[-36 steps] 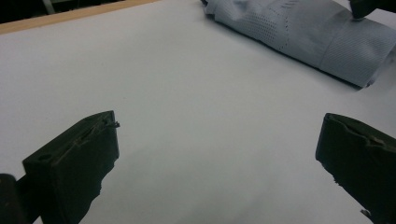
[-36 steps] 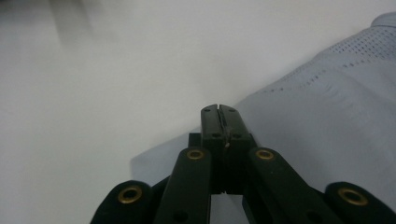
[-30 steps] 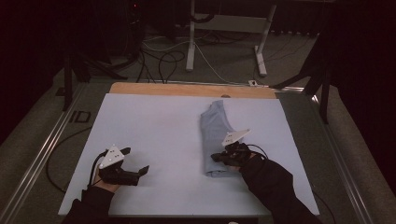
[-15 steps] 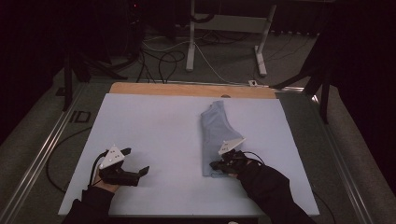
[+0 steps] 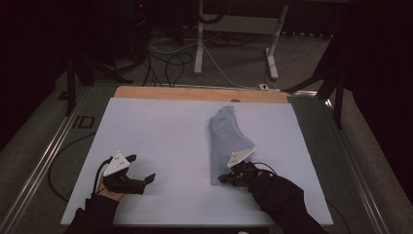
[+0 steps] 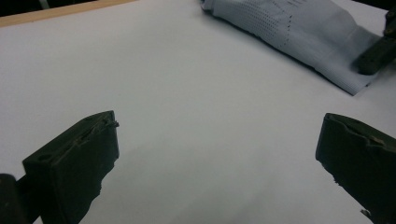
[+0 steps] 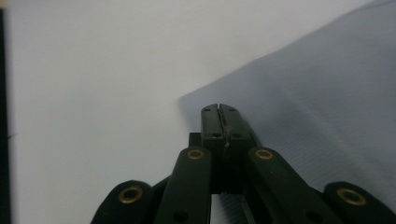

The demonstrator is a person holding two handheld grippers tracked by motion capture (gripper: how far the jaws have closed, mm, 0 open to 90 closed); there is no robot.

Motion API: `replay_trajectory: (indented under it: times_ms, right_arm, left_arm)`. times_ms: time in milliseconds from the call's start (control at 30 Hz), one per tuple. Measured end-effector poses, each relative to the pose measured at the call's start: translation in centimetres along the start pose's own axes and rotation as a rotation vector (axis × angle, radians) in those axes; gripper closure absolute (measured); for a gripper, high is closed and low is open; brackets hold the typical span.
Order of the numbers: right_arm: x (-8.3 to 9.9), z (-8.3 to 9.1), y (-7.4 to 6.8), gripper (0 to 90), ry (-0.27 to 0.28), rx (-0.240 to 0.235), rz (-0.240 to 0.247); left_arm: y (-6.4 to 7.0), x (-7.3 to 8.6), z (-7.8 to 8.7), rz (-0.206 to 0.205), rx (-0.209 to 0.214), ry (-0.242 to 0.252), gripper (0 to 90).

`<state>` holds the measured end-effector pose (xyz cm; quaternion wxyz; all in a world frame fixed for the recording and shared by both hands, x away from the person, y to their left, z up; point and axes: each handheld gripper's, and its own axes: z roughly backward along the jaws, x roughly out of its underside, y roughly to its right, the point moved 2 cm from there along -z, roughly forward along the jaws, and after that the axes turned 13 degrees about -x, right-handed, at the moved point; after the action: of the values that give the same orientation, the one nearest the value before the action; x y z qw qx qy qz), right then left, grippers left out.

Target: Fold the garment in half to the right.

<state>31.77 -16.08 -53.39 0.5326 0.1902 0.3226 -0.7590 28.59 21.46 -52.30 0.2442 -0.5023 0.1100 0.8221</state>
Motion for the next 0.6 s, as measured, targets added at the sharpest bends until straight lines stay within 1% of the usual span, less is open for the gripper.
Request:
replay_trajectory:
  times_ms: [33, 67, 133, 167, 233, 300, 333, 400, 433, 467, 533, 567, 600]
  right_arm:
    - [0.2, -0.3, -0.1, 90.0, -0.006, -0.007, 0.009]
    - [0.2, -0.4, -0.2, 90.0, 0.007, -0.012, -0.015]
    - [0.2, -0.3, 0.0, 90.0, 0.017, -0.015, -0.013]
    - [0.2, -0.3, 0.0, 90.0, 0.008, -0.013, -0.009]
    - [0.2, -0.4, -0.1, 90.0, 0.016, -0.013, -0.022]
    - [0.2, -0.4, -0.1, 90.0, 0.020, -0.014, -0.029]
    - [0.2, -0.3, -0.1, 90.0, 0.019, -0.018, -0.030]
    - [0.0, -0.2, 0.0, 90.0, 0.037, -0.033, -0.036]
    - [-0.2, 0.1, -0.1, 90.0, 0.043, -0.041, -0.023]
    - [-0.4, 0.4, -0.3, 90.0, 0.052, -0.030, -0.012]
    - [-1.0, 0.9, -0.4, 90.0, 0.081, -0.025, 0.004]
    - [-1.2, 1.1, -0.4, 90.0, 0.086, -0.013, 0.006]
    - [-1.3, 1.2, -0.3, 90.0, 0.087, -0.010, 0.009]
  left_arm:
    - [0.0, 0.0, 0.0, 0.004, 0.000, 0.000, 0.3]
    - [0.0, 0.0, 0.0, 0.004, 0.000, 0.000, 0.3]
    - [0.0, 0.0, 0.0, -0.003, -0.001, 0.000, 0.3]
    - [0.0, 0.0, 0.0, -0.002, 0.001, 0.000, 0.4]
    - [0.0, 0.0, 0.0, 0.003, 0.001, 0.000, 0.3]
    - [0.1, 0.0, 0.1, -0.003, -0.002, -0.001, 0.3]
    - [0.1, -0.1, 0.1, -0.003, -0.002, -0.001, 0.4]
    - [0.0, -0.1, 0.0, 0.002, -0.001, 0.001, 0.4]
    - [0.0, -0.1, 0.1, 0.002, -0.002, 0.003, 0.3]
    - [0.0, -0.1, 0.1, 0.000, -0.002, 0.003, 0.3]
    - [-0.1, -0.1, 0.1, 0.000, -0.003, 0.001, 0.3]
    - [-0.1, -0.1, 0.1, 0.003, -0.004, 0.002, 0.3]
    - [-0.1, -0.1, 0.1, 0.003, -0.004, 0.002, 0.3]
